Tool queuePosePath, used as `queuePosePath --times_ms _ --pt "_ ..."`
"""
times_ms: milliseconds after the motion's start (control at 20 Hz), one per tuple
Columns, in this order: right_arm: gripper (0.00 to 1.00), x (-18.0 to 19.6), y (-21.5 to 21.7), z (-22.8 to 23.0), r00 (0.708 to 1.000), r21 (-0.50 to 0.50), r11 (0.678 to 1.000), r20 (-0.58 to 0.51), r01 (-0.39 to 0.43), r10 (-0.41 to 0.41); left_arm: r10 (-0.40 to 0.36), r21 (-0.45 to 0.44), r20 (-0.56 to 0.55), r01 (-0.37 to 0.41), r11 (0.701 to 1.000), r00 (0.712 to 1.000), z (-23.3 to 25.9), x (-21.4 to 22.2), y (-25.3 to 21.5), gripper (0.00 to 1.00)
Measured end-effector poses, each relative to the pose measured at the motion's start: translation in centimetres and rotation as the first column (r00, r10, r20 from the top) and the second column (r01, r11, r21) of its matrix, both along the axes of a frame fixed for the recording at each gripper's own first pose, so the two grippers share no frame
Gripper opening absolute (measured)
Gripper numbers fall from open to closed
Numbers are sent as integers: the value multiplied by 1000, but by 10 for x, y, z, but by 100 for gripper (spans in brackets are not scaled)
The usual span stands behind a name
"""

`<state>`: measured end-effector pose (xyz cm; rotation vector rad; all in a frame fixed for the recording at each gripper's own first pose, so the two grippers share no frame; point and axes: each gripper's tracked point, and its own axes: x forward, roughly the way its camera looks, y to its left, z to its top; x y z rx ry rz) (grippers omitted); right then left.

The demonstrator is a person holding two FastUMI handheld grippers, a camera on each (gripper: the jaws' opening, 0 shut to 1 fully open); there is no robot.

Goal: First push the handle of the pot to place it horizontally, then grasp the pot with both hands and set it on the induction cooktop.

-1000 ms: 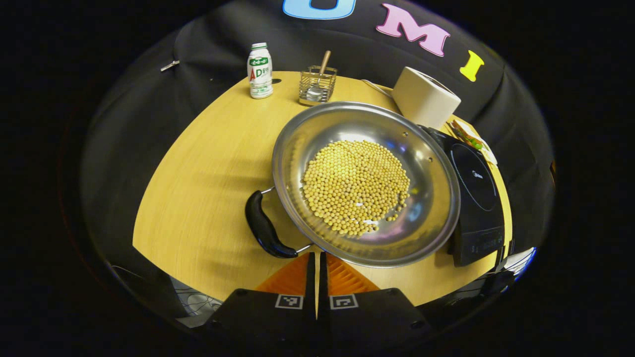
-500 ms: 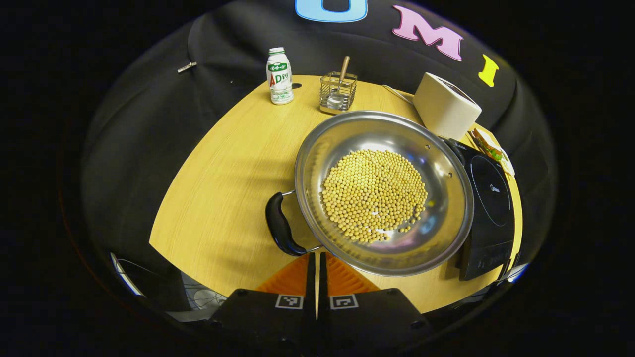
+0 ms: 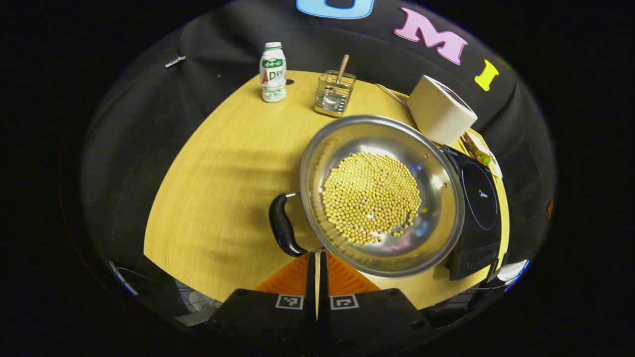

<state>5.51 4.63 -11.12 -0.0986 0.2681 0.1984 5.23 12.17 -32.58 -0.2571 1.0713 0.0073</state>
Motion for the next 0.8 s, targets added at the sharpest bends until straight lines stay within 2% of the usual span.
queuePosePath --times_ms 100,400,800 --pt "100 -6 11 -6 1000 -14 1000 -10 6 -6 -44 12 4 44 999 999 -7 1 3 5" --pt "98 -14 41 -9 1000 -44 999 -5 15 -16 -75 3 4 75 997 997 -19 13 14 5" --pt "98 4 92 -56 993 -30 1000 -119 -6 3 -86 16 49 86 996 995 -18 50 52 5"
